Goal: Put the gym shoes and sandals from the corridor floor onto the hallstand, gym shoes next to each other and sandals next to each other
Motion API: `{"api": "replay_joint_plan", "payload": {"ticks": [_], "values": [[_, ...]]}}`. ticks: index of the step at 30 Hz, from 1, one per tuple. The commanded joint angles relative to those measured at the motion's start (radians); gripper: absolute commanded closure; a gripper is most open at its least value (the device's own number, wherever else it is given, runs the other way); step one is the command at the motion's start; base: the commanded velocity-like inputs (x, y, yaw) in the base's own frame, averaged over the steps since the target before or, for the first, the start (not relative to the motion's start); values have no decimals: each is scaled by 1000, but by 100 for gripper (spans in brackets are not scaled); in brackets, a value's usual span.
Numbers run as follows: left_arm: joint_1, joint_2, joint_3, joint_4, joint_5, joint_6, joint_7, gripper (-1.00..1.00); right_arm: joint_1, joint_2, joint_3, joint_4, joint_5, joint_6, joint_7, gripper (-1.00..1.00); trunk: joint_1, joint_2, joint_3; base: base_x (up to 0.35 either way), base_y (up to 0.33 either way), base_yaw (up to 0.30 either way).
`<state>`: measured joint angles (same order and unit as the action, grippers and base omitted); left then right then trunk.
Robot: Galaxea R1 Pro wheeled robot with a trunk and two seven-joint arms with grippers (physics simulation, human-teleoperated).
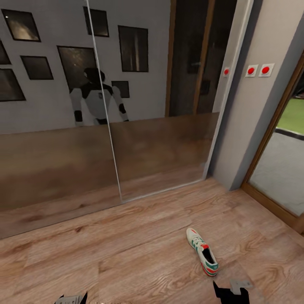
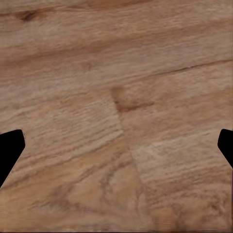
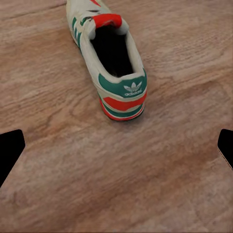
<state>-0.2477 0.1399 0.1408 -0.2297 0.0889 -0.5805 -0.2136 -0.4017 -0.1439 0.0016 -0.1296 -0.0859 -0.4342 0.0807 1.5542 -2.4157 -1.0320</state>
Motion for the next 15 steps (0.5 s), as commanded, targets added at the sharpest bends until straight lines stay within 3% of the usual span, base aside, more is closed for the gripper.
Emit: {"api": "replay_joint_plan", "payload": {"ticks": [1,9,15], "values": [[-1,0,3,1,9,-1,-10,-100,0,0,0,1,-9,-3,8,-100,0,0,-1,0,-254,277],[-1,0,3,1,9,-1,-10,-100,0,0,0,1,-9,-3,7,-100,0,0,-1,0,-264,275],[-1,0,3,1,9,-1,-10,-100,0,-1,0,-1,-9,-3,8,-100,0,0,-1,0,-109,100]]}}
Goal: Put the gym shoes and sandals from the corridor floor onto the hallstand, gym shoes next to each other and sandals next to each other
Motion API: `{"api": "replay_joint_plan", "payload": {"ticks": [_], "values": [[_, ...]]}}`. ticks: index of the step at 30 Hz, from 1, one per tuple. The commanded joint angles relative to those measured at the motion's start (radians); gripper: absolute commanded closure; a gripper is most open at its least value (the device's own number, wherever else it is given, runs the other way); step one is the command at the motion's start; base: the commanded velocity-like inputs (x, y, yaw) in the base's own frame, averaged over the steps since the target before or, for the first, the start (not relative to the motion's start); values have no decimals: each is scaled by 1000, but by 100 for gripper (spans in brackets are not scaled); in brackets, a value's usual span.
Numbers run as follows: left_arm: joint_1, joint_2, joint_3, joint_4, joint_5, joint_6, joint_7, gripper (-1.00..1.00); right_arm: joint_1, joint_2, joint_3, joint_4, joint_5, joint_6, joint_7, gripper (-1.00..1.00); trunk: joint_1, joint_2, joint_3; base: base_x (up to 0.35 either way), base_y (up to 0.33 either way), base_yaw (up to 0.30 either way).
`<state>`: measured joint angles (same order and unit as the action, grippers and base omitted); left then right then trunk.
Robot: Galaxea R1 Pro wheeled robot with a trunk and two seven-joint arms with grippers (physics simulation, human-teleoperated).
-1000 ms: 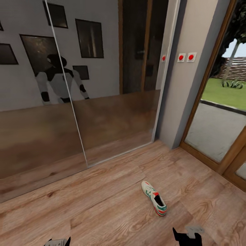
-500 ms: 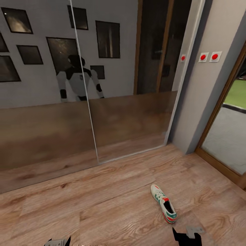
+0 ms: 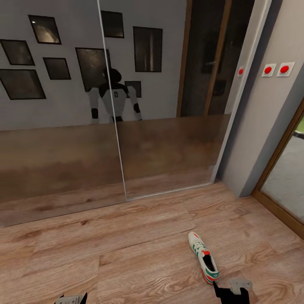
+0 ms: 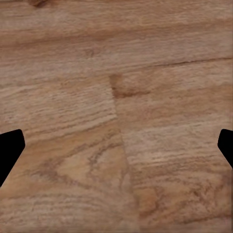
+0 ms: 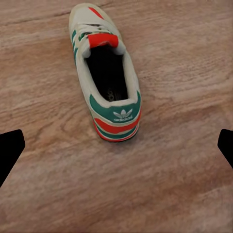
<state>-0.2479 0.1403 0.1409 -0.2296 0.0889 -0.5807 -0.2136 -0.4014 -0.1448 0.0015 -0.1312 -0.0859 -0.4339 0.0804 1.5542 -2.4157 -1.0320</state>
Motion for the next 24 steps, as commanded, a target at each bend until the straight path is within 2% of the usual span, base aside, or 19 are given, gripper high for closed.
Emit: {"api": "replay_joint_plan", "payload": {"ticks": [1,16,24], "values": [[-1,0,3,1,9,-1,-10,-100,-1,0,0,1,-9,-3,8,-100,0,0,-1,0,-27,24],[-1,0,3,1,9,-1,-10,-100,-1,-7,0,2,-7,-5,10,-100,0,0,-1,0,-2,1],[-1,-2,3,1,9,-1,-10,-100,-1,-8,0,2,-6,-5,7,-100,0,0,-1,73,-152,0]]}}
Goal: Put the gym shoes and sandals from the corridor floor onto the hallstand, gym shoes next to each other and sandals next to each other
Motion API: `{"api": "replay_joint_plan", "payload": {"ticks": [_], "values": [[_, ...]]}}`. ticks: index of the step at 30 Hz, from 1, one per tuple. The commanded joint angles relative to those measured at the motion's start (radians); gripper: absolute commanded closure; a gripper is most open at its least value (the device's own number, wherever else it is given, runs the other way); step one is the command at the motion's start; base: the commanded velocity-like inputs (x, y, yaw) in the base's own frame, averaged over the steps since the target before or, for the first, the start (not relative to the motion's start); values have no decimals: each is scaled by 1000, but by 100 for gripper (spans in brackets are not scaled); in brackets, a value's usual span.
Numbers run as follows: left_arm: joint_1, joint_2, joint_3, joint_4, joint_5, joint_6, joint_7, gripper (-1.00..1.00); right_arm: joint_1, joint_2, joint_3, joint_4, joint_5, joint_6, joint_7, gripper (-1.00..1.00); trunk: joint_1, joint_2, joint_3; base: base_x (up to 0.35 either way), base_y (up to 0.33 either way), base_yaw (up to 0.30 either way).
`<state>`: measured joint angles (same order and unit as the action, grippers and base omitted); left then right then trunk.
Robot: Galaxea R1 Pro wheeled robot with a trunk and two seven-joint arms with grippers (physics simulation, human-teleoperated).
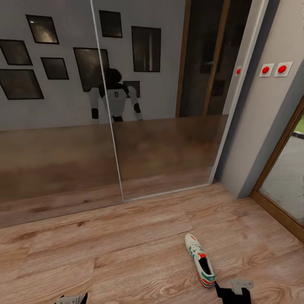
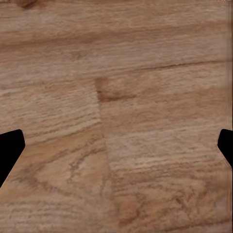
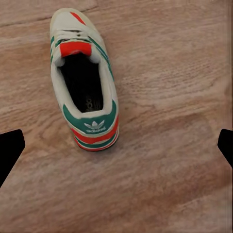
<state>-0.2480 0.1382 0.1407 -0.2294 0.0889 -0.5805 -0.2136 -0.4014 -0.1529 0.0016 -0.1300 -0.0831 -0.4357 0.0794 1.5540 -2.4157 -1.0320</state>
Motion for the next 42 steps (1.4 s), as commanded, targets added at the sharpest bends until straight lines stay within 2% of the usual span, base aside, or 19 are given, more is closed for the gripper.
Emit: {"api": "replay_joint_plan", "payload": {"ticks": [1,25,42], "values": [[-1,0,4,1,9,-1,-10,-100,-1,0,0,1,-9,-3,8,-100,0,0,-1,88,-226,0],[-1,0,4,1,9,-1,-10,-100,-1,7,-1,-2,-12,-3,5,-100,0,0,-1,91,-256,5],[-1,-1,2,-5,7,-2,-12,-100,-1,10,-2,-1,-12,-2,5,-100,0,0,-1,17,-56,192]]}}
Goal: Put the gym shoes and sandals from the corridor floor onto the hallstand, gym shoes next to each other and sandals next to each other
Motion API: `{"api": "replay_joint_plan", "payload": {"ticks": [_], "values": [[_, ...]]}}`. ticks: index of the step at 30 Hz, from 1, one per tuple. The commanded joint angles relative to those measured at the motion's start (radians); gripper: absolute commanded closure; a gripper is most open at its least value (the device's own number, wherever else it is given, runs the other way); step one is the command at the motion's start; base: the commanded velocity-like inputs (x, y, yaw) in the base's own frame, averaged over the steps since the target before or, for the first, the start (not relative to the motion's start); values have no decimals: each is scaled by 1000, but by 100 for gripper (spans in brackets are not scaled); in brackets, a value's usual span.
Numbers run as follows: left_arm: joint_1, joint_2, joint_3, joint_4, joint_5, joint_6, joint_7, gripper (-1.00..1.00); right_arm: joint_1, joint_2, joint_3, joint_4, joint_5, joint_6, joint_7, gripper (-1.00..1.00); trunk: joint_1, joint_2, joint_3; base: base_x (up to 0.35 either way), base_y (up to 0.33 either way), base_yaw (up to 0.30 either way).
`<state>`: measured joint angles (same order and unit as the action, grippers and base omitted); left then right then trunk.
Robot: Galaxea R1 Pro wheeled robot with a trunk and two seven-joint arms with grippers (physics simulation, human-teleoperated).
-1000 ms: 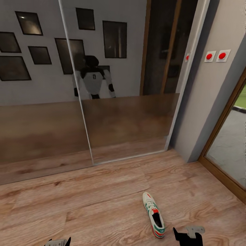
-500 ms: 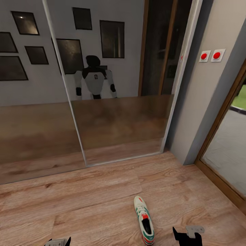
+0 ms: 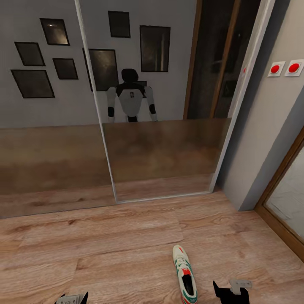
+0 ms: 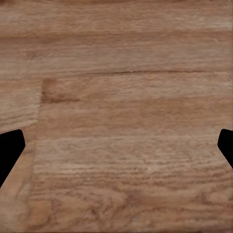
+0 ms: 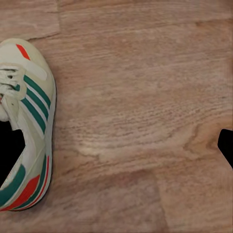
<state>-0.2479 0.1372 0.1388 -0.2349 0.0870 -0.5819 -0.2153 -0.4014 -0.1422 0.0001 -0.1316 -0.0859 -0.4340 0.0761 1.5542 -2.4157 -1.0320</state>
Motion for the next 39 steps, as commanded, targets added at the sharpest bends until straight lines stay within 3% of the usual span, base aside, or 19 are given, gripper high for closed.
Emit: {"api": "replay_joint_plan", "payload": {"ticks": [1,21,22,24,27,28,29,31,39], "values": [[-1,0,3,0,9,-1,-11,-100,-1,0,0,1,-9,-3,8,-100,0,0,-1,1,4,68],[-5,0,4,-49,8,6,-10,-100,-1,19,1,-36,-10,2,5,-100,0,0,-1,-30,132,10],[-17,-2,-1,-84,1,34,-9,-100,-2,40,1,-125,-9,24,5,-100,0,0,-1,-1,4,0],[-30,-2,-2,-98,0,61,-9,-100,-2,49,1,-155,-8,42,5,-100,0,0,-1,-1,3,0],[-77,-2,-3,-134,0,157,-9,-100,-2,61,1,-214,-8,111,-9,-100,0,0,-1,0,1,0],[-90,-2,-3,-143,1,185,-9,-100,-2,67,1,-242,-8,156,-23,-100,0,0,-1,0,0,0],[-125,-5,-3,-174,2,263,-9,-100,-2,74,1,-272,-8,204,-41,-100,0,0,-1,0,0,0],[-153,-10,-3,-209,3,323,-10,-100,-2,83,1,-315,-8,267,-66,-100,0,0,-1,0,0,0],[-189,-24,-2,-272,11,388,-15,-100,-2,97,3,-393,-10,344,-86,-100,0,0,-1,0,0,0]]}}
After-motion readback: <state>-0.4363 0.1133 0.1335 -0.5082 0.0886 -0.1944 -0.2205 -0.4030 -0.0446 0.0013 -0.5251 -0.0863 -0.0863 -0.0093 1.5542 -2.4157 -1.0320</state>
